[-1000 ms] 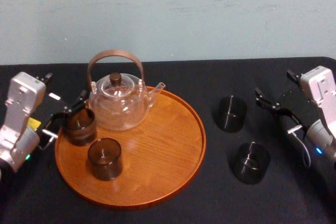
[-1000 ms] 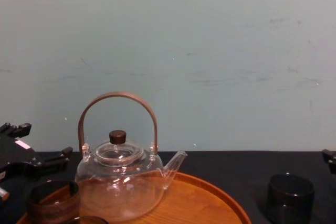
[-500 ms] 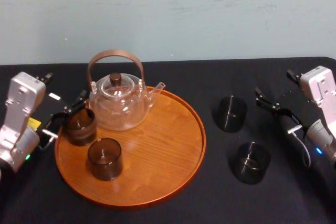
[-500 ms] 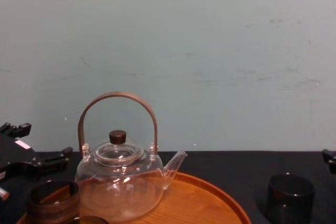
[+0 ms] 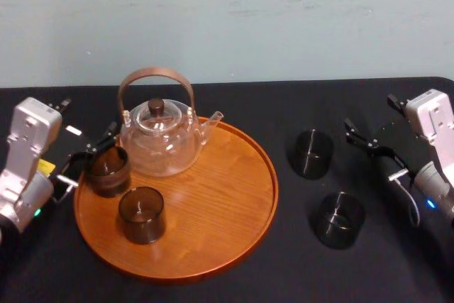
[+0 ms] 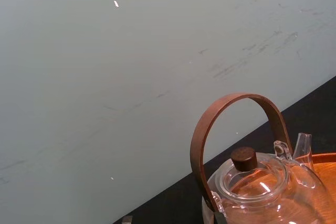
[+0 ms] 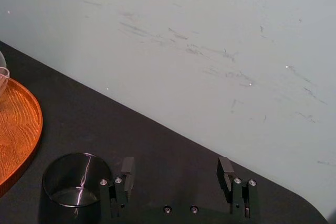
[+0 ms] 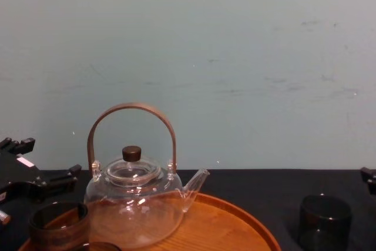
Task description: Pick up the glass from the table and place it on the tray.
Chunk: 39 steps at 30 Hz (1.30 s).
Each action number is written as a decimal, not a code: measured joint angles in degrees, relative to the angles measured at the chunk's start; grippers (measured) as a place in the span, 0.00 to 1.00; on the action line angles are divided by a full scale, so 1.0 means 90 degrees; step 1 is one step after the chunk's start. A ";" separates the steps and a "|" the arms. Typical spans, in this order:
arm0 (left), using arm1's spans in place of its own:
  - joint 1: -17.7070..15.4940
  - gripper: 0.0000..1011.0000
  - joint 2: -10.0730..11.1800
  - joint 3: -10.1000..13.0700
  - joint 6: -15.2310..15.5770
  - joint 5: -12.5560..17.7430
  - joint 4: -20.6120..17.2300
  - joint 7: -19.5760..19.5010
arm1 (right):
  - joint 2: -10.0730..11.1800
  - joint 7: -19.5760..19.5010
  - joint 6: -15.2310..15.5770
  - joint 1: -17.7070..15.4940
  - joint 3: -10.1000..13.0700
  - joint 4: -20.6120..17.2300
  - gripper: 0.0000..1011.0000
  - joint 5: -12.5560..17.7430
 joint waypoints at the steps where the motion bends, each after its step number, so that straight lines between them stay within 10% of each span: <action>1: 0.0000 0.99 0.0000 0.0000 0.0000 0.0000 0.0000 0.0000 | 0.0000 0.0000 0.0000 0.0000 0.0000 0.0000 0.99 0.0000; 29: 0.0000 0.99 0.0000 0.0000 0.0000 0.0000 0.0000 0.0000 | -0.0014 0.0090 0.0000 -0.0012 0.0048 -0.0009 0.99 0.0010; 39: 0.0000 0.99 0.0000 0.0000 0.0000 0.0000 0.0000 0.0000 | 0.0013 0.0676 0.0337 -0.0238 0.0412 -0.0384 0.99 0.0581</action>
